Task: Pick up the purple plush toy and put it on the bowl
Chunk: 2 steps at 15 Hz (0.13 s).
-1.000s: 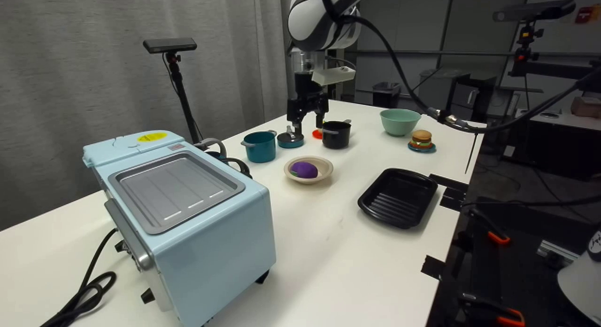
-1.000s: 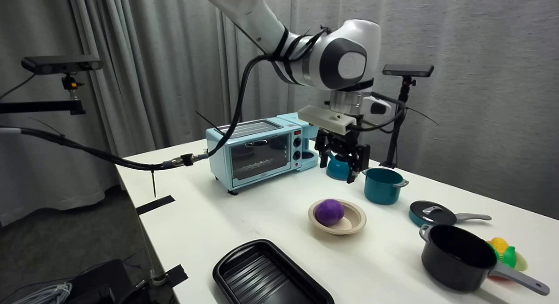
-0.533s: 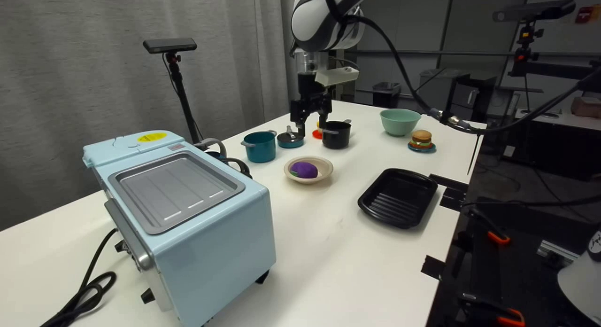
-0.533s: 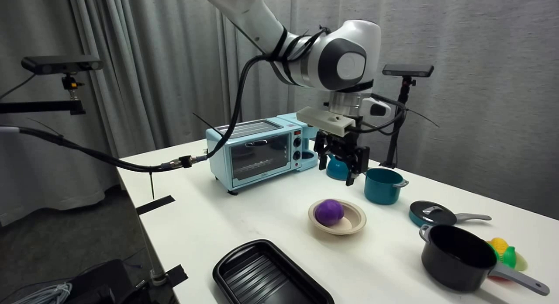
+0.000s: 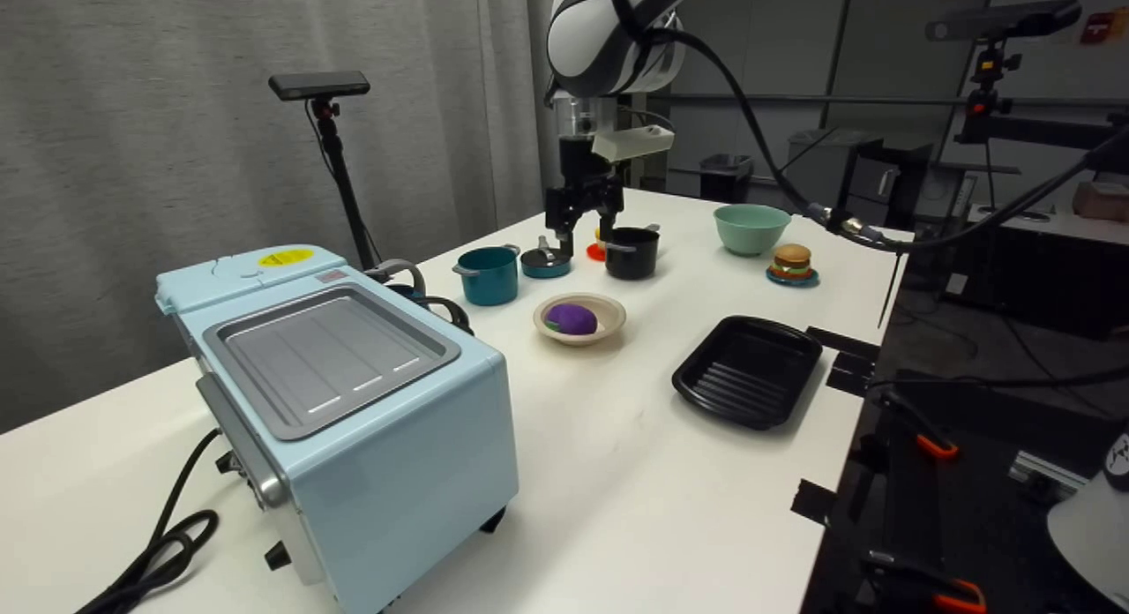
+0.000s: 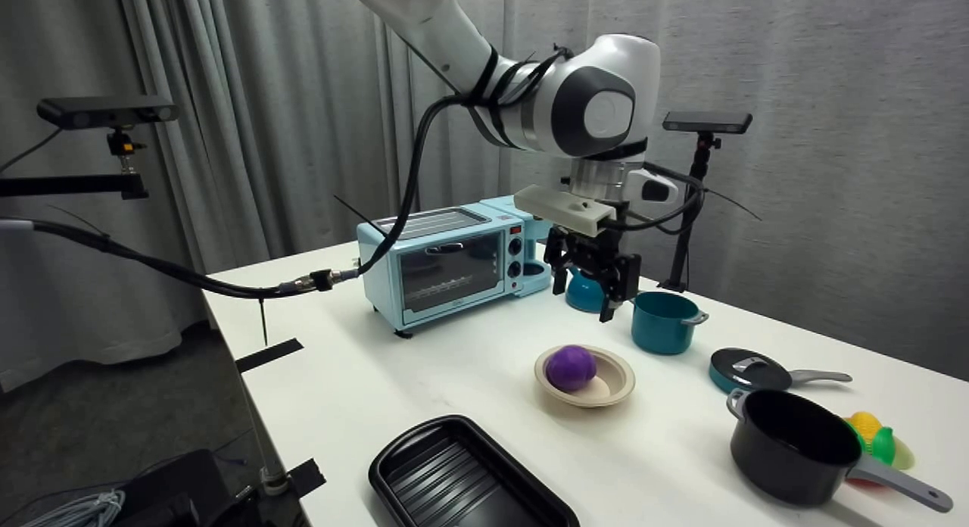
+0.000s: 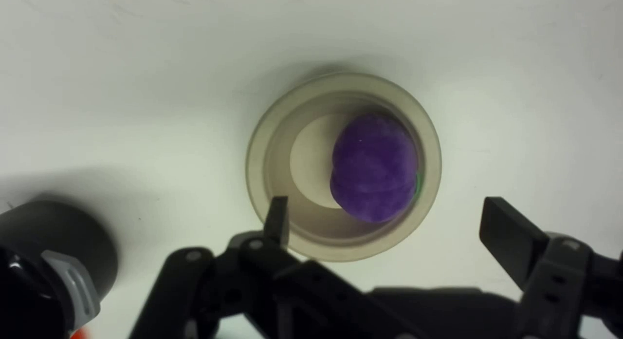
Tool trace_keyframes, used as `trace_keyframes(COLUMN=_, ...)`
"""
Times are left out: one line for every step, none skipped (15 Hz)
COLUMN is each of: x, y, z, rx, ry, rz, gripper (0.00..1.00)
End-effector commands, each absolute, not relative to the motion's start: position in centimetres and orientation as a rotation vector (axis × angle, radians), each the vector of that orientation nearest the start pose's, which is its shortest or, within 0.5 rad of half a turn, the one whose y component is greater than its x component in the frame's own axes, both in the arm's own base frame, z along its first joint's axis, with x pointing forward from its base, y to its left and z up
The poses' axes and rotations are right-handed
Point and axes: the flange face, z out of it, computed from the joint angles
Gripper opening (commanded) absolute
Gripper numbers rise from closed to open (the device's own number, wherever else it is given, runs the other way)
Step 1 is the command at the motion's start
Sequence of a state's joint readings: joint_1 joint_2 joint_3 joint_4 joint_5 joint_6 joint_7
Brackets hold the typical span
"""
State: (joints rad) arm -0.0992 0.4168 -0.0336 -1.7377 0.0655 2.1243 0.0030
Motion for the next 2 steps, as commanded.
trace_keyframes(x=64.92, y=-8.21, z=33.7, rx=-3.087, ry=0.26, rz=0.043, gripper=1.0)
trace_keyframes(x=64.92, y=-8.21, z=33.7, rx=-3.087, ry=0.26, rz=0.043, gripper=1.0)
